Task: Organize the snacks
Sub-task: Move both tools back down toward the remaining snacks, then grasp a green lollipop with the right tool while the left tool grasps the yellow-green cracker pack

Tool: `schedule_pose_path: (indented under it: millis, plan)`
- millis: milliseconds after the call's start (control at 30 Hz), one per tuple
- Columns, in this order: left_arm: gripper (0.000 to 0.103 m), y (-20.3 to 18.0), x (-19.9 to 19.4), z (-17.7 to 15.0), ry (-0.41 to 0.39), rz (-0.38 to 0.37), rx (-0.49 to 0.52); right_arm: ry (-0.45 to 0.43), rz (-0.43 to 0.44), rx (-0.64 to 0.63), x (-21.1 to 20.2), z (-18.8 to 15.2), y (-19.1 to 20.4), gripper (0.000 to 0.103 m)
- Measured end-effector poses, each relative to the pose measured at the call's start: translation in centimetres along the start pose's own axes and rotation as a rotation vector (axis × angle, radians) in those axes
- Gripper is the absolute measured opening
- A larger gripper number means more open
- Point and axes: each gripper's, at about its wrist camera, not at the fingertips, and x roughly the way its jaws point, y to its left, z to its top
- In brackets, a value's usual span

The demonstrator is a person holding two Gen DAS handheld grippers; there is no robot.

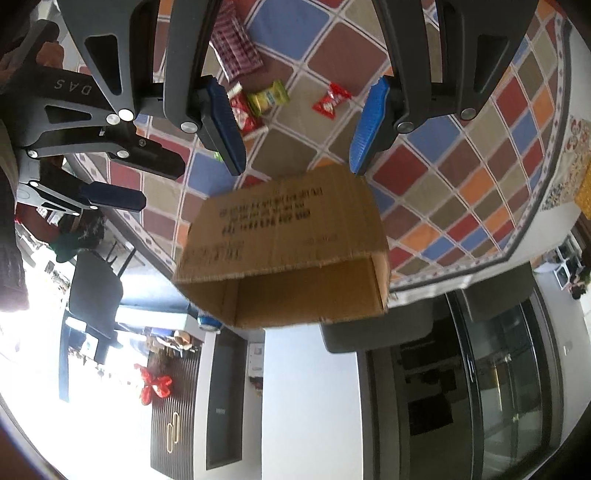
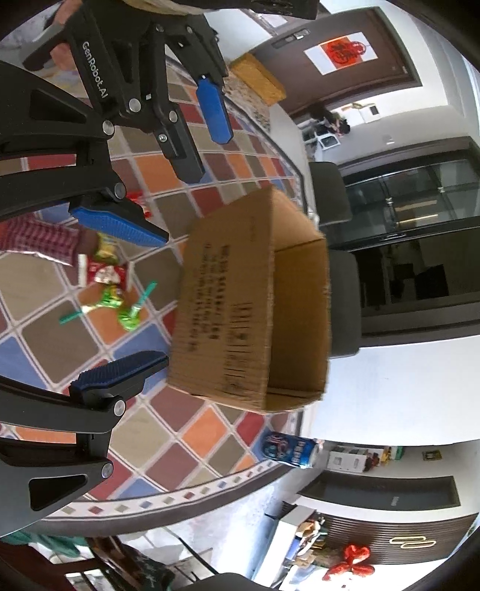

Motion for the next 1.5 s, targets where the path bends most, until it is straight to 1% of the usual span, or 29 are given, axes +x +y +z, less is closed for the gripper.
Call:
schedule_pose_path:
  millis: [267,567,833,933,1133,1367,1500]
  plan:
    - [0.057,-0.3,1.8,-2.9,0.077,-0.032,0.004,0.071,0.007,0.021,1.4,-2.7,-0.1,0.06]
    - [0.057,-0.7,3.8,-5.2,0.126,-0.075,0.035,0.145,0.006,0.036,3.5,-5.0,-0.3,0.059]
    - [0.057,-0.6,6.4,-6.4,0.189,-0.13,0.044,0.174,0.004,0.045,5.2,-5.6,-0.5,0.059]
    - [0.057,-0.5,7.4,-6.7,0.209,-0.142,0.059,0.186,0.001,0.047,5.9,-5.7,-0.6,0.056]
    - [0.057,-0.6,8.8,-6.9,0.233,-0.139,0.09,0.198,-0.004,0.052,7.0,-5.7,-0.7,0.055]
    - [0.057,-0.5,10.6,-6.9,0.258,-0.145,0.101,0.214,0.003,0.067,8.2,-5.5,-0.8,0.051]
    - [0.057,-0.4,11.2,-6.8,0.257,-0.154,0.096,0.226,0.009,0.075,9.0,-5.5,-1.0,0.048]
